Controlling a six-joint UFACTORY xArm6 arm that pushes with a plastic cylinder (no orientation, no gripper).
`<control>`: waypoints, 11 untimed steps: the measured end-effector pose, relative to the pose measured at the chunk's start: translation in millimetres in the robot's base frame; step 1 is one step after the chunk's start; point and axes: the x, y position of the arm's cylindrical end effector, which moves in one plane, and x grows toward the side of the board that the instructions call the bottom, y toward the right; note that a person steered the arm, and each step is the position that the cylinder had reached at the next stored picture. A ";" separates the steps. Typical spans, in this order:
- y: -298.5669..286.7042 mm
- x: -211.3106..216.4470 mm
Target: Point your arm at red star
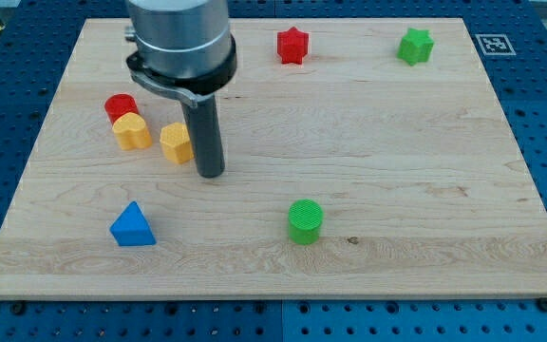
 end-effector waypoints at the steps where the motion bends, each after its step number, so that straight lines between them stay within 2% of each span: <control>1: -10.6 -20.9; 3: -36.4 -29.7; 4: 24.5 -33.5; 5: 120.8 -52.2; 6: 188.7 -106.6; 7: 193.6 -167.2; 9: 148.5 -230.3; 10: 95.9 -230.8; 11: 37.0 -208.0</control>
